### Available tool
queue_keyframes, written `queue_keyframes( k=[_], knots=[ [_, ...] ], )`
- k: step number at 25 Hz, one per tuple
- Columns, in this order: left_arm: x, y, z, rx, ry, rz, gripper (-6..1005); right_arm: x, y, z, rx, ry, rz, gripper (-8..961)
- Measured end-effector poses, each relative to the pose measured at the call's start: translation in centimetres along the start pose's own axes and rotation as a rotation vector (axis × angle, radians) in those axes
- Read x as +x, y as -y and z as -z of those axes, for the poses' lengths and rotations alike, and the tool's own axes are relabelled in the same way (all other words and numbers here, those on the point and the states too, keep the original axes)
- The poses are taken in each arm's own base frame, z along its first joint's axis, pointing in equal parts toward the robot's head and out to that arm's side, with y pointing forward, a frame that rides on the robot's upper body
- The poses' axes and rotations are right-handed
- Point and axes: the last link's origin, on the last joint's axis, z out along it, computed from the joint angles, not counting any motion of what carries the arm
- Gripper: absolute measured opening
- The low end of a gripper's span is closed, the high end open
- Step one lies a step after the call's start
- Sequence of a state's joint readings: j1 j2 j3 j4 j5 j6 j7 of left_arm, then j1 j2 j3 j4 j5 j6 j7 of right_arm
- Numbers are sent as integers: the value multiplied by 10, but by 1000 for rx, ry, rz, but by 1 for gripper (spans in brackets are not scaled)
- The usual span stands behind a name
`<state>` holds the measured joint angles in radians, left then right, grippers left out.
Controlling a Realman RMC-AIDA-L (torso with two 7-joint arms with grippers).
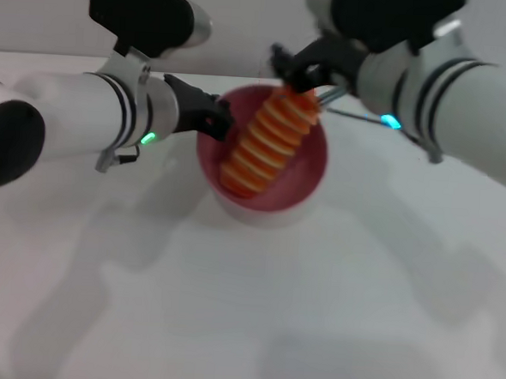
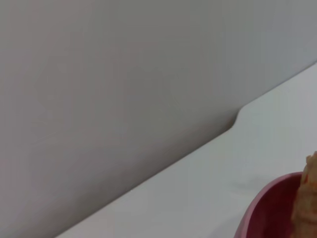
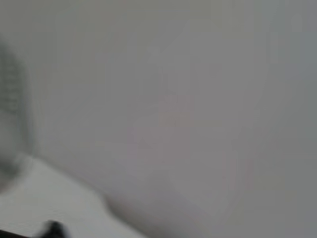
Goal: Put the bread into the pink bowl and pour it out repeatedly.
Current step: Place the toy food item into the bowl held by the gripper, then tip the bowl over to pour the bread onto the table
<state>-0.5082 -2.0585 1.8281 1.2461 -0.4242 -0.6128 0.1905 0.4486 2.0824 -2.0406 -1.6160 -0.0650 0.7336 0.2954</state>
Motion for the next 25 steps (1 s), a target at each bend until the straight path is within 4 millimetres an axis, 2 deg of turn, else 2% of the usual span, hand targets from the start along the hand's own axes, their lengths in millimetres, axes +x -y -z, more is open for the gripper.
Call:
queue_keyframes(
  k=[6, 9, 14, 19, 25],
  knots=[
    [-1, 21, 4, 35, 38, -8, 53, 7, 28, 18, 177, 52, 76, 623],
    [0, 27, 5, 41, 92, -23, 53, 23, 34, 17, 229, 63, 94, 622],
    [-2, 38, 7, 123, 137, -100, 53, 34, 35, 15, 225, 112, 101, 622],
    [11, 45, 13, 206, 152, -177, 53, 39, 32, 12, 209, 124, 112, 622],
    [27, 39, 21, 258, 115, -298, 53, 44, 32, 10, 206, 113, 124, 622]
  ],
)
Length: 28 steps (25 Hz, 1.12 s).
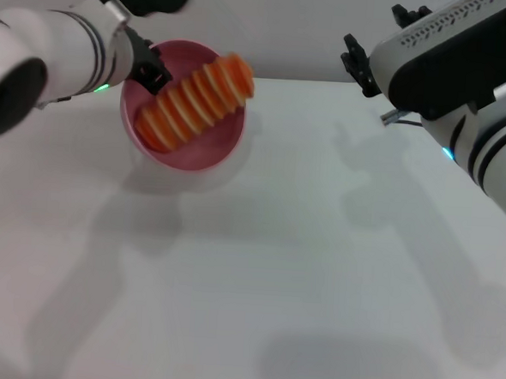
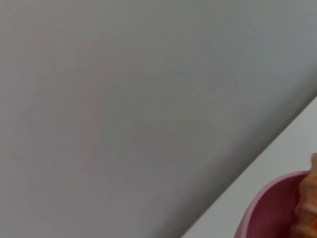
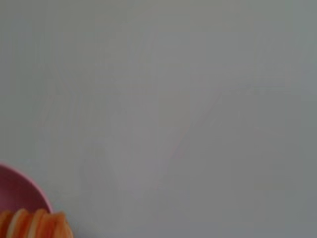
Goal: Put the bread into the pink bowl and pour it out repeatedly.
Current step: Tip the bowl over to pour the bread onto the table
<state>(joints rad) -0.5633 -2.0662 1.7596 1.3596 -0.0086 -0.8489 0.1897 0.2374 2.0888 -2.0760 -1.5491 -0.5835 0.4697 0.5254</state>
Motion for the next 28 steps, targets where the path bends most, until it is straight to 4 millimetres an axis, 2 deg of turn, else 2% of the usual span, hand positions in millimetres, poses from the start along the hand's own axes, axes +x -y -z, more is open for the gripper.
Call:
queue_keyframes(
  k=[6, 11, 17, 28],
  knots=[
    [9, -15, 7, 57, -11, -191, 53, 13, 13, 3, 55, -25, 26, 623],
    [15, -25, 17, 91, -46, -285, 54, 22, 24, 4, 89, -48, 3, 623],
    [20, -42, 30, 116, -97, -377, 54, 28, 23, 3, 90, -67, -19, 623],
    [28, -73, 46, 156, -155, -526, 53, 27, 21, 4, 85, -63, -17, 623]
  ],
)
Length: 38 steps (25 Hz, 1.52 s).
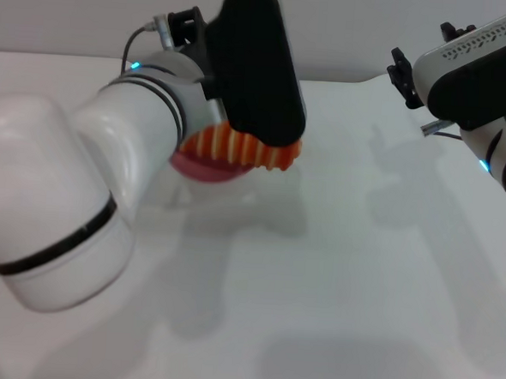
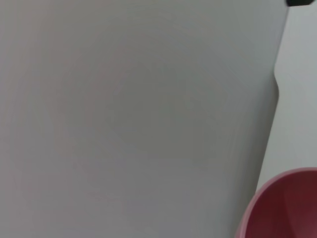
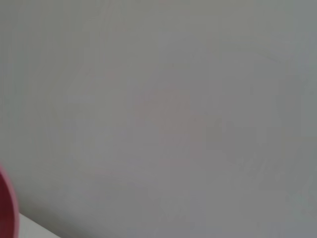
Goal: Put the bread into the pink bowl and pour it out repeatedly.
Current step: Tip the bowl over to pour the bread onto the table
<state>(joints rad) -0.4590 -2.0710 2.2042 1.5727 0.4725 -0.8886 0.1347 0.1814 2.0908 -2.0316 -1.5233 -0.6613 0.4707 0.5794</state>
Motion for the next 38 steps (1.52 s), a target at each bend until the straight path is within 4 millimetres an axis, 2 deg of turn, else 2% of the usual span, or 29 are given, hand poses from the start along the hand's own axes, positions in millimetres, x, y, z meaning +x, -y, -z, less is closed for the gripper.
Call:
queue_keyframes(
  k=[13, 25, 34, 38],
  knots=[
    [13, -13, 13, 69, -1, -178, 48, 0, -2, 0, -4, -1, 2, 624],
    [23, -14, 15, 118, -15, -326, 48, 0, -1, 0, -4, -2, 4, 624],
    [22, 4, 13, 119, -12, -109, 48, 0, -3, -1, -12, -4, 0, 624],
    [28, 13, 16, 100, -41, -1, 48, -2, -8, -1, -26, 3, -1, 624]
  ],
)
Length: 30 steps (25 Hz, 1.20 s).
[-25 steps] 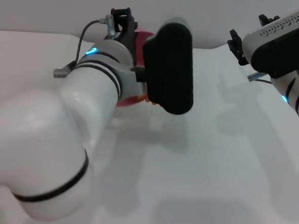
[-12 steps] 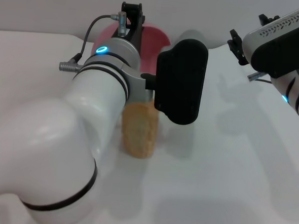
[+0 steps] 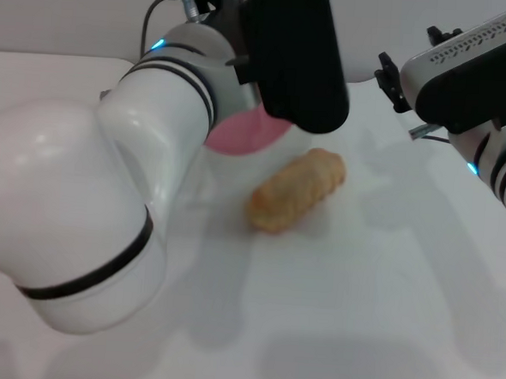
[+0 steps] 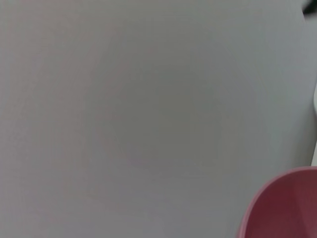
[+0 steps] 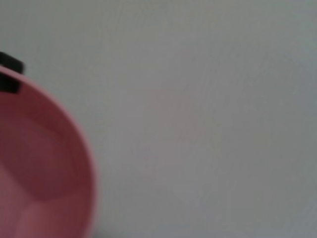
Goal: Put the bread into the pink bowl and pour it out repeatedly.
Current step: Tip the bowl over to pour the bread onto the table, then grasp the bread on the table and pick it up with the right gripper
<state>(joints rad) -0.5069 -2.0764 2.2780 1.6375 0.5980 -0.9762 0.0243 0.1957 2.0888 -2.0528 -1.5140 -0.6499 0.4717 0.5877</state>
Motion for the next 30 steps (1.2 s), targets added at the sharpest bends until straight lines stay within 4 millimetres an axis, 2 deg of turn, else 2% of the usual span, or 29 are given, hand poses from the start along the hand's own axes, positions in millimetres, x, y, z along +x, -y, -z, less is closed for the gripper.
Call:
queue_keyframes(
  k=[3, 7, 9, 14, 19, 23, 29, 30],
  knots=[
    [2, 5, 1, -14, -5, 70, 48, -2, -3, 1, -11, 2, -8, 624],
    [-6, 19, -4, -8, 57, 185, 48, -4, -7, 2, -34, -27, -76, 624],
    [-29, 39, -14, -55, 184, 381, 48, -2, -7, 2, -41, -73, -97, 624],
    [-65, 51, -23, -123, 280, 589, 48, -1, -16, 4, -89, -176, -132, 625],
    [-92, 45, -29, -181, 338, 734, 48, 6, -20, 0, -229, -279, -289, 625],
    [-98, 37, -33, -198, 363, 731, 48, 7, -25, -1, -328, -313, -332, 625],
    [-101, 28, -39, -223, 373, 724, 48, 9, -32, -3, -353, -347, -271, 625],
    [-101, 28, -40, -226, 373, 723, 48, 11, -34, -3, -356, -354, -260, 657]
  ],
)
